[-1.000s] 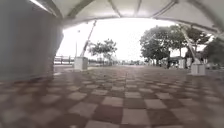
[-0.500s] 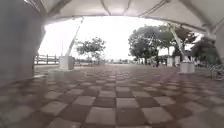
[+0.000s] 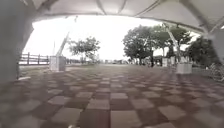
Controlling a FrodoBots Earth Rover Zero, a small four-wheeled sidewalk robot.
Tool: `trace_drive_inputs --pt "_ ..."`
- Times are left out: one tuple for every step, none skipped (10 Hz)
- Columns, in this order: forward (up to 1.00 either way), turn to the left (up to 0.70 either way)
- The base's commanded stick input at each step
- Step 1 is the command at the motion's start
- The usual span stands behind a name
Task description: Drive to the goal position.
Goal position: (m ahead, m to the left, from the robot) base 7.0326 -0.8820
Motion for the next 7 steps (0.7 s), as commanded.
trace_drive_inputs --pt "0.85 0.0" --pt "0.85 0.0" --pt "0.85 0.0" --pt "0.85 0.0" --pt "0.85 0.0" --pt "0.85 0.0" --pt "0.85 0.0"
